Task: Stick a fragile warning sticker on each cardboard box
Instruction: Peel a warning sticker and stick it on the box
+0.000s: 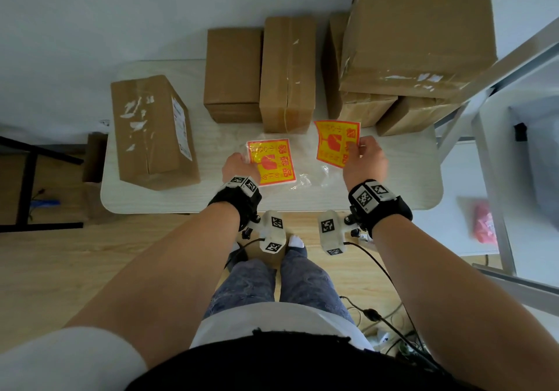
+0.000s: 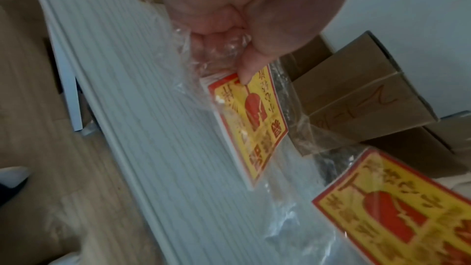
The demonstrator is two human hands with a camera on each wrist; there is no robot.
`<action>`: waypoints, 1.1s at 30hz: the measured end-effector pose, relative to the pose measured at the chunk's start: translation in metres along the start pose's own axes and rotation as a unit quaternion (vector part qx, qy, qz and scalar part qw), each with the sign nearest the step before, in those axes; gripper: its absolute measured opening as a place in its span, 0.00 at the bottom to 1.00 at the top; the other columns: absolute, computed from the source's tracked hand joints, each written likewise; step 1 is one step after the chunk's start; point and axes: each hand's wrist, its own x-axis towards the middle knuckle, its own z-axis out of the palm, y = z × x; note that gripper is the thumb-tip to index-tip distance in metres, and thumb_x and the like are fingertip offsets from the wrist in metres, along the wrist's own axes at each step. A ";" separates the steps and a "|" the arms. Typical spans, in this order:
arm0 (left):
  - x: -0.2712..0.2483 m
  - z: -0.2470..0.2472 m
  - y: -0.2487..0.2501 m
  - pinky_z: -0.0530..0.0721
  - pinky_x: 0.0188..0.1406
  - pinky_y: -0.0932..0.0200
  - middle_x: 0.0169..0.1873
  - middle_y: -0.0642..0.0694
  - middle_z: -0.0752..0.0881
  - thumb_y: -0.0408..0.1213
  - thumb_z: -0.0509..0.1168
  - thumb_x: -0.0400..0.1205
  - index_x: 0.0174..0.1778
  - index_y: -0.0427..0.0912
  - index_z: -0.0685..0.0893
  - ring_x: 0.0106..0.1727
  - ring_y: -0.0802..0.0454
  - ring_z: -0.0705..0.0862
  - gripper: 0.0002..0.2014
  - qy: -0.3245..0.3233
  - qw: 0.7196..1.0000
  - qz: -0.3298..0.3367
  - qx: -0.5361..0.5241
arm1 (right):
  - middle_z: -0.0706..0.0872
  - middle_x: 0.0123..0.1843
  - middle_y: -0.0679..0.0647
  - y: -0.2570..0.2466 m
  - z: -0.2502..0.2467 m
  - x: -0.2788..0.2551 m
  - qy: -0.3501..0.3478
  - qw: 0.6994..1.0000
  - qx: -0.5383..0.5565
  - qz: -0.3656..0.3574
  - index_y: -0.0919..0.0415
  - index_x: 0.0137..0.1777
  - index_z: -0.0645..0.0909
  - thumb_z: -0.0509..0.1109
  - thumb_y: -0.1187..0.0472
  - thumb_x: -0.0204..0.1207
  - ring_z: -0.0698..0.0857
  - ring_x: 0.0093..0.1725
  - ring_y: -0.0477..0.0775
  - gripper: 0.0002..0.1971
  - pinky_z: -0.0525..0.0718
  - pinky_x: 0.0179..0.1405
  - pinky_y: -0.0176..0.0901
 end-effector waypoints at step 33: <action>-0.040 -0.141 0.012 0.89 0.42 0.59 0.47 0.47 0.91 0.40 0.72 0.80 0.56 0.49 0.87 0.43 0.59 0.89 0.09 -0.027 0.935 0.292 -0.202 | 0.82 0.35 0.48 -0.155 0.037 -0.063 -0.176 0.924 -0.048 -0.336 0.51 0.44 0.79 0.61 0.55 0.86 0.80 0.36 0.51 0.09 0.69 0.31 0.41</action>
